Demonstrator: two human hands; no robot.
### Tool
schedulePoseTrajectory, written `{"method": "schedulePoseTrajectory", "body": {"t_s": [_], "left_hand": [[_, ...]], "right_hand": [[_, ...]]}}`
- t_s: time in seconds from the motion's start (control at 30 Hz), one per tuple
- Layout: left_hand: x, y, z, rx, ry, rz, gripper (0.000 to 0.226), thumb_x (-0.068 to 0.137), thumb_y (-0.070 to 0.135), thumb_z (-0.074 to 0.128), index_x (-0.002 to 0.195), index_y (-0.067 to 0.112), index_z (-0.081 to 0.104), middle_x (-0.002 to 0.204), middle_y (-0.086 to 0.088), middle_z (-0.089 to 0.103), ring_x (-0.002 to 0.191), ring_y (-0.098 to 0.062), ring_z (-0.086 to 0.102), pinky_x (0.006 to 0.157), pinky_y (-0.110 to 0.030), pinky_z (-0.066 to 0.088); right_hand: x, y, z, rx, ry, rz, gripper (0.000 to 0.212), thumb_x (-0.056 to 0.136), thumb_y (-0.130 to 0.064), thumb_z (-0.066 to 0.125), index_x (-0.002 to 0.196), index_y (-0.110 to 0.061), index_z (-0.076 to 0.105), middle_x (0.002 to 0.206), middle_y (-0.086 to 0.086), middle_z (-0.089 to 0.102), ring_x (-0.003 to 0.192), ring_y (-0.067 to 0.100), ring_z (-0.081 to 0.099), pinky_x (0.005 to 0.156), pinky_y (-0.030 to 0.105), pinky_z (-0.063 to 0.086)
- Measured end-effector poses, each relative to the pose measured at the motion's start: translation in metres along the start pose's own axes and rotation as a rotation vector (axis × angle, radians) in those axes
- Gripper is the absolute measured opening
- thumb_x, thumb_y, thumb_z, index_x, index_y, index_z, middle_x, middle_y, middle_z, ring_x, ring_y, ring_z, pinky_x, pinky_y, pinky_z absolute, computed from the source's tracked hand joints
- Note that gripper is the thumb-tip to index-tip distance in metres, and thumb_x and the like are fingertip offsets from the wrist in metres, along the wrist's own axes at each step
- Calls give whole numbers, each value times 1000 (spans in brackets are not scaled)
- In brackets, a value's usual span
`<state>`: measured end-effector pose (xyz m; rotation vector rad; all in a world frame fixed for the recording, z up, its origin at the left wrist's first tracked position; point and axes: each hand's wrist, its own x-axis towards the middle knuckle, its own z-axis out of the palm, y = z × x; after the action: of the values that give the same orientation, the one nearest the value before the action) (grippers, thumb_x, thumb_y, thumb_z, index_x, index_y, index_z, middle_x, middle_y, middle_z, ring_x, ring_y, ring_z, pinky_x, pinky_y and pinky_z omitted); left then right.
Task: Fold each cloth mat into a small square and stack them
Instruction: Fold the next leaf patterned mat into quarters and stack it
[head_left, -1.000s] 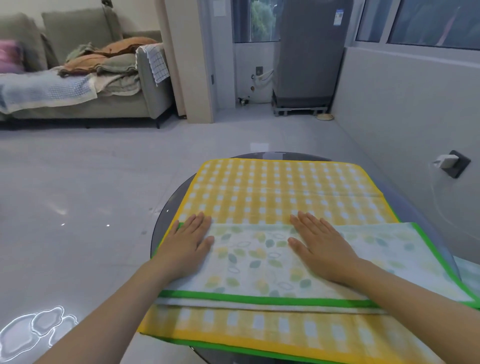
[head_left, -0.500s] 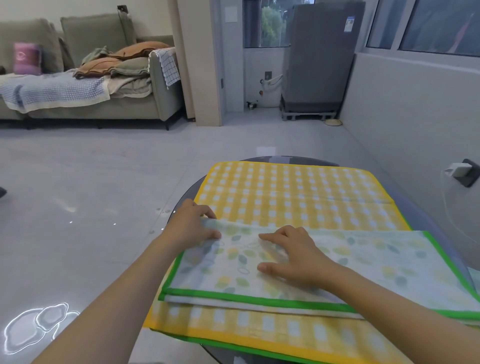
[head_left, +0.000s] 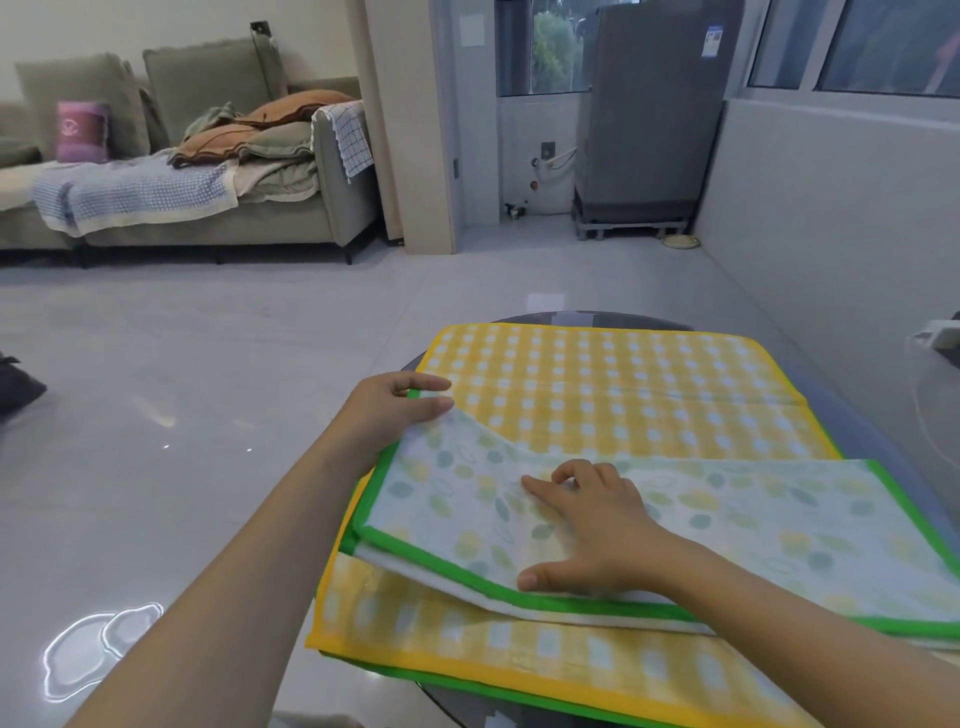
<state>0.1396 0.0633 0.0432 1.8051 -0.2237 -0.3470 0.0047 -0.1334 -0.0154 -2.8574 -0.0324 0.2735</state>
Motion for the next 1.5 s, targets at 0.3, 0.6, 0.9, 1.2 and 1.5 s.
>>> {"method": "schedulePoseTrajectory", "body": {"t_s": [0.3, 0.6, 0.9, 1.2, 1.5], "left_hand": [[-4, 47, 60, -172, -159, 25, 13, 87, 12, 63, 98, 13, 69, 72, -1, 64, 57, -11, 60, 58, -22, 49], [-14, 45, 150, -215, -234, 61, 10, 84, 16, 70, 91, 9, 68, 79, -7, 58, 61, -16, 61, 58, -25, 56], [-14, 8, 211, 18, -216, 65, 17, 78, 21, 75, 91, 12, 68, 69, 1, 47, 59, -15, 55, 73, -42, 59], [-11, -6, 219, 106, -237, 50, 22, 89, 34, 62, 99, 15, 65, 79, -3, 64, 65, -16, 64, 75, -37, 58], [0, -19, 206, 727, -232, 384, 21, 88, 31, 59, 108, 32, 67, 118, 7, 57, 120, -16, 44, 100, -36, 29]], "right_hand": [[-23, 30, -28, 524, 142, 30, 61, 78, -61, 56, 133, -39, 43, 131, -16, 49, 115, -1, 48, 98, 20, 40], [-60, 74, -57, 1086, 218, 293, 45, 96, -48, 34, 102, -19, 67, 89, 6, 71, 71, 16, 66, 73, 34, 50], [-81, 89, -50, 744, 140, 343, 38, 82, -35, 67, 115, -23, 52, 67, -6, 65, 55, 3, 58, 54, 19, 42], [-74, 88, -29, 570, 205, 459, 49, 83, -27, 68, 122, -20, 40, 81, 0, 65, 64, 11, 59, 51, 21, 39], [-71, 85, -25, 489, 224, 466, 49, 86, -28, 65, 124, -15, 37, 87, 4, 63, 77, 16, 61, 62, 27, 46]]}}
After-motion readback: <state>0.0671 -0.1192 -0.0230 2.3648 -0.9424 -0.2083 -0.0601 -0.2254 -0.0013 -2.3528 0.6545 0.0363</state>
